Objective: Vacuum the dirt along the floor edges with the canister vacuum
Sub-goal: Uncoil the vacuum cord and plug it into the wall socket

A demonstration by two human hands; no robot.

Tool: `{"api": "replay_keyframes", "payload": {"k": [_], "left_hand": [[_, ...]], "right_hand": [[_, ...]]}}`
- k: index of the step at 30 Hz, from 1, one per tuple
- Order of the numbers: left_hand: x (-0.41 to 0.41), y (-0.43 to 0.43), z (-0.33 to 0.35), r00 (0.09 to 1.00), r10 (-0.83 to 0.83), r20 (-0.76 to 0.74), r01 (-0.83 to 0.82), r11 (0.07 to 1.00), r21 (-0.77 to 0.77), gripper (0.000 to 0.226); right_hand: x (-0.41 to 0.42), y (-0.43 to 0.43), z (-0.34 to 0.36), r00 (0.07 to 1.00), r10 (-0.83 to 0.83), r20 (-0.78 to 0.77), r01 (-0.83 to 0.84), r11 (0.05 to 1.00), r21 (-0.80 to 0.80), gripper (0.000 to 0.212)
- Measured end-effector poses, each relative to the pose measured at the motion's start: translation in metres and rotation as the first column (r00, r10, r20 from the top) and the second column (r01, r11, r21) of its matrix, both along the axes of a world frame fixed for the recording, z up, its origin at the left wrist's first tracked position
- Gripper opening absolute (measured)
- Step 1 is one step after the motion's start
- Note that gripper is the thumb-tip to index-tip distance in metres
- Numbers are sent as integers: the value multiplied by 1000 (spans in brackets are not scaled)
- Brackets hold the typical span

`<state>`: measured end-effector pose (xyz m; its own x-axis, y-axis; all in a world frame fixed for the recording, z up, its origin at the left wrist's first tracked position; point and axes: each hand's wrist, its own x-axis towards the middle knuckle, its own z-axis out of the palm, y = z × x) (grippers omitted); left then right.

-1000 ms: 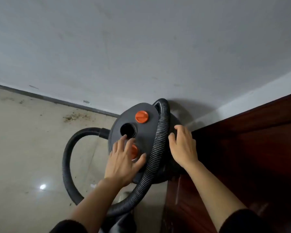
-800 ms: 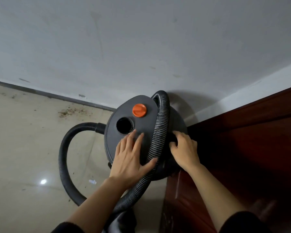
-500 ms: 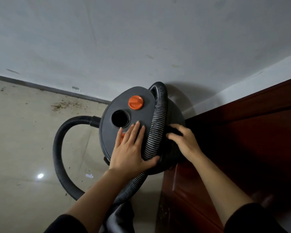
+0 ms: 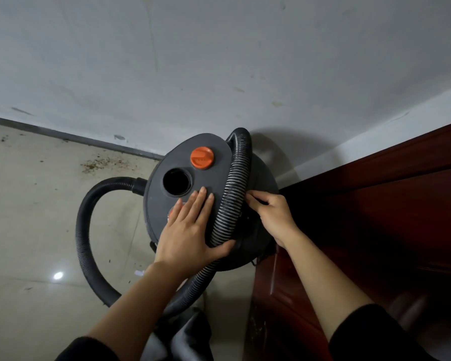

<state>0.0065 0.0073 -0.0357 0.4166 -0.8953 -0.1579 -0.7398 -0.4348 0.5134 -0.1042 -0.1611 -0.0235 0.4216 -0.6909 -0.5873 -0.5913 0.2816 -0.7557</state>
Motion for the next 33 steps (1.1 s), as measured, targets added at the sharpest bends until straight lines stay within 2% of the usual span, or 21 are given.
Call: {"api": "replay_keyframes", "payload": {"k": [4,6,8,10,11,12,13,14,15,16,18,20,23,25,33], "left_hand": [[32,32,0,999,-18,36,16,998,54,100],[50,50,2,998,-16,53,12,997,82,101],[67,66,5,998,-2,65,-6,994,111,102],[83,81,7,997,14,74,-24,991,132,102],[90,88,8,997,22,78,-33,990,138,103],[98,93,9,996,29,86,-41,990,138,103],[104,98,9,995,35,94,-47,990,130,104],[111,101,9,994,39,98,-50,992,117,104],[117,104,9,994,44,98,-54,993,104,104],[123,107,10,994,49,97,-58,994,96,103],[133,113,9,994,51,95,-59,994,86,101],[141,119,7,995,44,88,-51,996,76,100],[149,127,3,995,58,78,-62,997,54,99],[149,130,1,994,77,73,-80,996,39,99],[136,162,-5,964,259,61,-261,965,23,97]], "right_hand": [[27,27,-8,993,114,-10,-115,992,-46,21],[40,40,-4,979,198,43,-197,980,-39,23],[48,49,4,961,250,122,-246,968,-43,47],[48,55,13,920,379,96,-357,915,-185,79],[49,58,17,862,507,13,-484,831,-275,91],[52,60,20,764,633,-126,-632,695,-342,103],[56,62,20,636,710,-303,-762,516,-391,111],[63,64,20,520,714,-468,-841,332,-427,118],[72,66,19,450,675,-584,-870,185,-457,123],[82,66,19,413,635,-653,-876,80,-476,127],[104,67,17,357,615,-703,-876,-41,-481,133],[122,70,14,342,633,-694,-870,-65,-488,135],[138,74,8,372,684,-627,-850,-20,-526,131],[144,74,6,371,713,-595,-835,-23,-549,128],[179,89,8,256,761,-596,-802,-177,-571,125]]}}
